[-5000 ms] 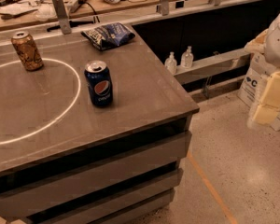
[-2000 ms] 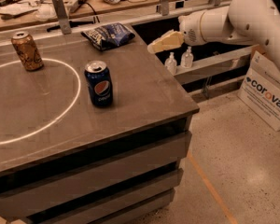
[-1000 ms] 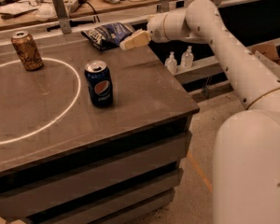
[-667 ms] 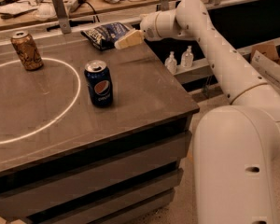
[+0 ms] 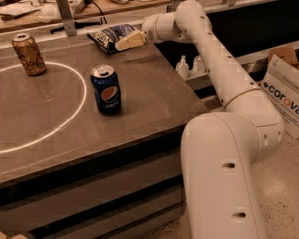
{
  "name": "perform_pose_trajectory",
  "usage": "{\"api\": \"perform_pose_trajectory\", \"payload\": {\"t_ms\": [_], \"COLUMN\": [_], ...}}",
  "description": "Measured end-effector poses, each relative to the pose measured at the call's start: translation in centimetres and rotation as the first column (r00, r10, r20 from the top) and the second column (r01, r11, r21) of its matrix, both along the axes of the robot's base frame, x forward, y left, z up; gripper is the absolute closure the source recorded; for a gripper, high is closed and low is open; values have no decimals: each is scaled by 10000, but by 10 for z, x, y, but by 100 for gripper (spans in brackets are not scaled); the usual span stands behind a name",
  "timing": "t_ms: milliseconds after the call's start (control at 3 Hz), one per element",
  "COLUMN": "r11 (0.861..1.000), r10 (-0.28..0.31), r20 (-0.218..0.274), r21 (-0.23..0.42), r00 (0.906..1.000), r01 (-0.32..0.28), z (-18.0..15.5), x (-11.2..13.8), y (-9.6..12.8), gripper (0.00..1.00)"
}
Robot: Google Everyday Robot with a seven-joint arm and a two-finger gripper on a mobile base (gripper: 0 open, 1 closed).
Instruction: Move blue chip bag near orange can
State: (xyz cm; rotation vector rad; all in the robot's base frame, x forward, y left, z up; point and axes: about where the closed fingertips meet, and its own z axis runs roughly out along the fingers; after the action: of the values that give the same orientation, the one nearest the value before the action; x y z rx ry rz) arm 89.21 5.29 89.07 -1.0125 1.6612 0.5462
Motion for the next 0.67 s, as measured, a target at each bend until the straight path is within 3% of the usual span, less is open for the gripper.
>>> {"api": "perform_pose_trajectory", "payload": {"t_ms": [333,667], "r11": [9997,9996], "r10": [-175,-187], "r20": [-497,-772], "r21": [175,186], "r00": [9986,9968], "r01": [184,202], "z": [-22,-38], "x": [16,23], "y": [10,13], "gripper": [1,23]}}
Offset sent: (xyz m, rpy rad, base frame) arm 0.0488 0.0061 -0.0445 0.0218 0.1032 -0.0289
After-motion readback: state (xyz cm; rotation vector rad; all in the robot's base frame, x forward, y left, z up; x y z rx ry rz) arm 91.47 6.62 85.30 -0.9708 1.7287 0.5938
